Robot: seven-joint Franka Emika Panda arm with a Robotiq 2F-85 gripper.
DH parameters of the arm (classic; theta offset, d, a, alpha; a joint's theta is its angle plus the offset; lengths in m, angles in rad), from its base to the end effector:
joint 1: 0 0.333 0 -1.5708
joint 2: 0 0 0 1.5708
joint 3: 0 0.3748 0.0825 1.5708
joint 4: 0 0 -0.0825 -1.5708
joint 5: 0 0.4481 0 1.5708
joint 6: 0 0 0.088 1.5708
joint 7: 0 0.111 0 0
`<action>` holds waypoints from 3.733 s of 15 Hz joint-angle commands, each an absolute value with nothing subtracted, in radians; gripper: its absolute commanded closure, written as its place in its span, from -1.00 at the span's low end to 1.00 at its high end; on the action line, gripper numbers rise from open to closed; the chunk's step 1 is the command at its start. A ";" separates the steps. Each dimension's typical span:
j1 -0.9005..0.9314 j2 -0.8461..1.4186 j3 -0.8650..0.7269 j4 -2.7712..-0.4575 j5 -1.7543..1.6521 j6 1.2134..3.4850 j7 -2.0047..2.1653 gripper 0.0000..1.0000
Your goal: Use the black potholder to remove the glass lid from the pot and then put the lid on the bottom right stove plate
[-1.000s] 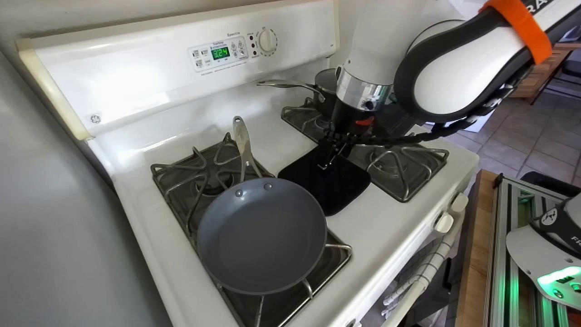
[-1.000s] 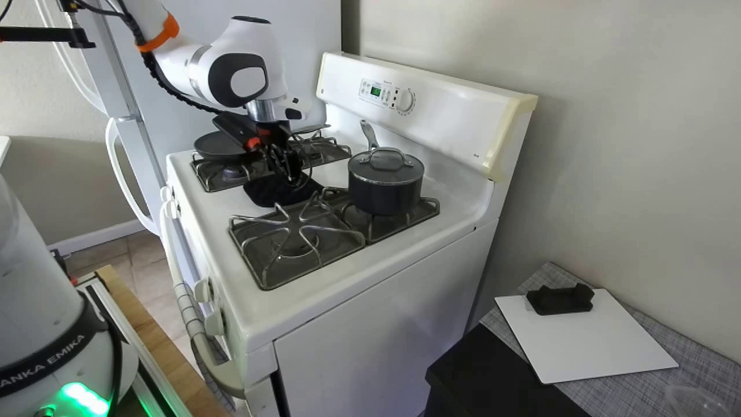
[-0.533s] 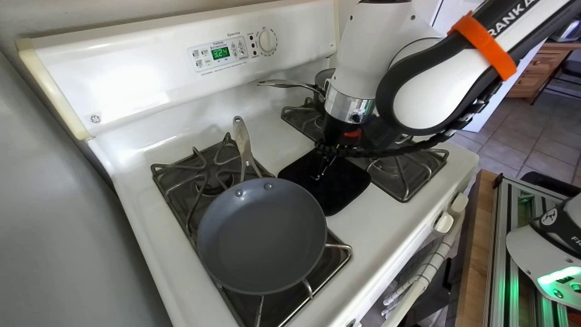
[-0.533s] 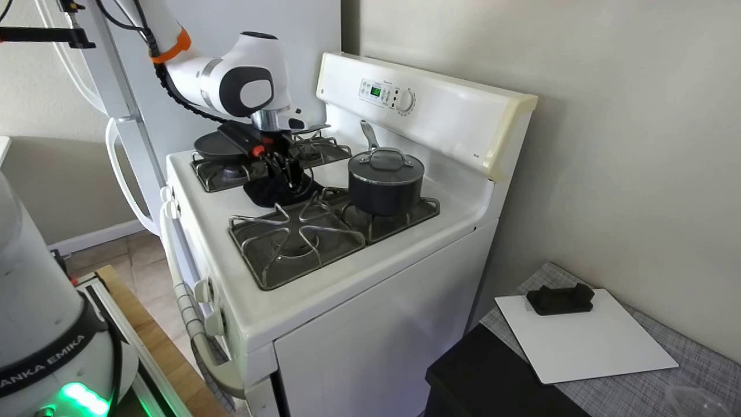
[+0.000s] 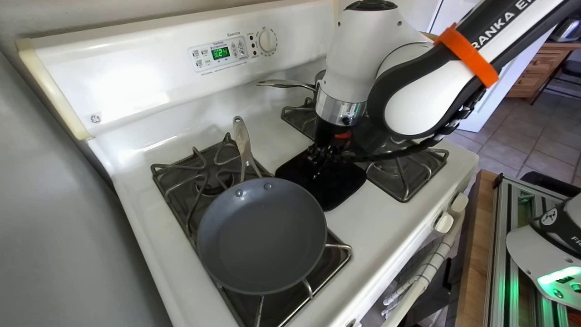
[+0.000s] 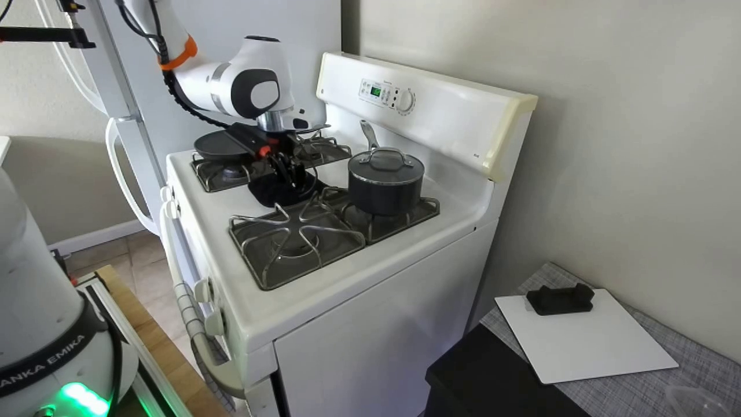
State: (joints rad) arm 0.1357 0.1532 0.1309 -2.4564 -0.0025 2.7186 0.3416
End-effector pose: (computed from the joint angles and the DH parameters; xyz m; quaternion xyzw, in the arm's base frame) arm 0.5176 0.1424 0.2464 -0.9977 0.0376 -0.0498 0.0254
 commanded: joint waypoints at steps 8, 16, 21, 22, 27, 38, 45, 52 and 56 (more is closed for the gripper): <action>0.185 0.200 0.096 -2.424 -0.042 2.724 0.396 0.17; 0.187 0.136 0.087 -2.449 -0.081 2.718 0.411 -1.00; 0.194 0.177 0.049 -2.427 -0.193 2.710 0.462 -1.00; 0.197 0.187 0.043 -2.422 -0.212 2.707 0.471 -1.00; 0.208 0.229 0.035 -2.406 -0.236 2.704 0.483 -1.00; 0.211 0.231 0.025 -2.390 -0.226 2.701 0.485 0.90; 0.181 0.117 0.043 -2.384 -0.144 2.542 0.456 0.92; 0.123 -0.130 0.049 -2.382 -0.055 2.392 0.464 0.92; 0.055 -0.276 0.041 -2.360 -0.022 2.343 0.486 0.92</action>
